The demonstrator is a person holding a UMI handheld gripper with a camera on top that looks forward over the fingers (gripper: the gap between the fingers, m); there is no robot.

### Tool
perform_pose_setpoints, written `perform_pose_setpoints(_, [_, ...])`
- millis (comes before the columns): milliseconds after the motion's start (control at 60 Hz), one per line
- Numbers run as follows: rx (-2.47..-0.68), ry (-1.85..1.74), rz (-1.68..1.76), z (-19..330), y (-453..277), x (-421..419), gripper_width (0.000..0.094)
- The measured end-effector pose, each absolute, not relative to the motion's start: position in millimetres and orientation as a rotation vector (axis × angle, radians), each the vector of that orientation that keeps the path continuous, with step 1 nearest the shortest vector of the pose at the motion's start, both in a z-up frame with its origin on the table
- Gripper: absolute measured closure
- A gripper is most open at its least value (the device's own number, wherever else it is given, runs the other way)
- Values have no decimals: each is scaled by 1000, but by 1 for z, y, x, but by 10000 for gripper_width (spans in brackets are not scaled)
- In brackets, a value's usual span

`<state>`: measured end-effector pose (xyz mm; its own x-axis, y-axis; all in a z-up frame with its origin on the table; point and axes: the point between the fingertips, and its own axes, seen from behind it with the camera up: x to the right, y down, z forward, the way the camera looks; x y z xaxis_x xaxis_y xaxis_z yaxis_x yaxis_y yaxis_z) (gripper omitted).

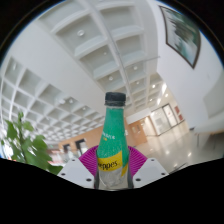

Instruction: Pour water

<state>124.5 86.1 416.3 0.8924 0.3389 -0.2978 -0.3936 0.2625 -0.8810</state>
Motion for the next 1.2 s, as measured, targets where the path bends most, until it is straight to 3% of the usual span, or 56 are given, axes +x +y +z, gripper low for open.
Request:
perform_pose_setpoints(83, [-1267, 14, 264, 396, 97, 165, 554])
perform_pose_setpoints(400, [-1682, -96, -108, 164, 171, 252, 555])
perform_pose_setpoints(600, [-1834, -111, -101, 83, 161, 265, 551])
perform_pose_setpoints(733, [-1815, -38, -64, 87, 166, 269, 542])
perform_pose_setpoints(850, [-1835, -49, -77, 86, 162, 270, 386])
perform_pose_setpoints(917, [-1895, -45, -109, 77, 159, 275, 197])
perform_pose_setpoints(950, [-1903, -44, -126, 82, 150, 276, 56])
perform_pose_setpoints(983, [-1913, -35, -145, 88, 141, 278, 93])
perform_pose_setpoints(1200, [-1993, 73, -147, 125, 49, 273, 79])
